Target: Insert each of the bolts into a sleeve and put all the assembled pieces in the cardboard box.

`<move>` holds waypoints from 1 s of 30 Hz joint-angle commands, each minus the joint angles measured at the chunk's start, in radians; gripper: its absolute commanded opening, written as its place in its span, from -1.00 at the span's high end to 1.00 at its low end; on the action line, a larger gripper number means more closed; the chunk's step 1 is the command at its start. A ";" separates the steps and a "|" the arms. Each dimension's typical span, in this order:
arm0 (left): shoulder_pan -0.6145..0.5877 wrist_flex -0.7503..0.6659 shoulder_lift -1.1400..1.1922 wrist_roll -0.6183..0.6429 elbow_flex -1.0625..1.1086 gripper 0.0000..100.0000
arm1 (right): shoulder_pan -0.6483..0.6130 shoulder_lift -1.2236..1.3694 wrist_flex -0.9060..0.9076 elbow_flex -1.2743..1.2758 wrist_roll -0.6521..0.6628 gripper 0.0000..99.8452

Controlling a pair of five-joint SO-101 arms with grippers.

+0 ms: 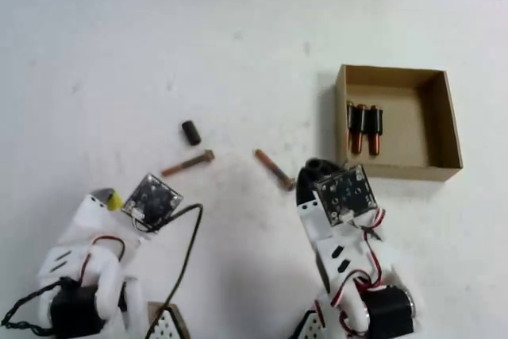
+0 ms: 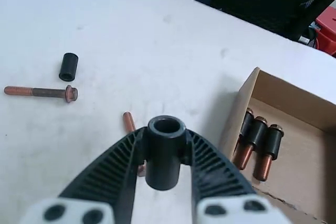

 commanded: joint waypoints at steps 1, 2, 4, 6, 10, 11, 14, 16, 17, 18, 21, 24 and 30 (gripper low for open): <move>0.013 0.023 0.002 -0.002 -0.080 0.95 | 0.012 -0.010 -0.025 0.008 0.000 0.97; 0.012 0.023 0.002 0.000 -0.087 0.95 | 0.012 -0.010 -0.025 0.015 0.000 0.97; 0.012 0.020 0.002 0.000 -0.098 0.95 | 0.012 -0.010 -0.025 0.028 0.000 0.97; 0.012 0.018 0.002 0.000 -0.120 0.95 | 0.012 -0.010 -0.025 0.035 0.000 0.97; 0.012 0.012 0.019 0.000 -0.178 0.95 | 0.012 -0.010 -0.025 0.046 0.000 0.97; 0.012 0.012 0.047 0.002 -0.203 0.95 | 0.012 -0.010 -0.025 0.054 0.000 0.97; 0.012 0.012 0.182 0.009 -0.305 0.95 | 0.012 -0.010 -0.047 0.078 0.000 0.97; 0.013 -0.006 0.286 0.049 -0.384 0.95 | 0.012 -0.010 -0.065 0.095 0.000 0.97; 0.013 -0.015 0.332 0.063 -0.420 0.95 | 0.012 -0.010 -0.070 0.101 0.000 0.97; 0.013 -0.021 0.380 0.069 -0.456 0.95 | 0.012 -0.010 -0.076 0.107 0.000 0.97; 0.053 -0.021 0.513 0.055 -0.528 0.94 | 0.012 -0.010 -0.076 0.112 0.000 0.97; 0.130 -0.017 0.638 0.006 -0.549 0.94 | 0.012 -0.010 -0.076 0.112 0.000 0.97; 0.257 -0.038 0.858 -0.080 -0.548 0.94 | 0.012 -0.010 -0.074 0.114 0.000 0.97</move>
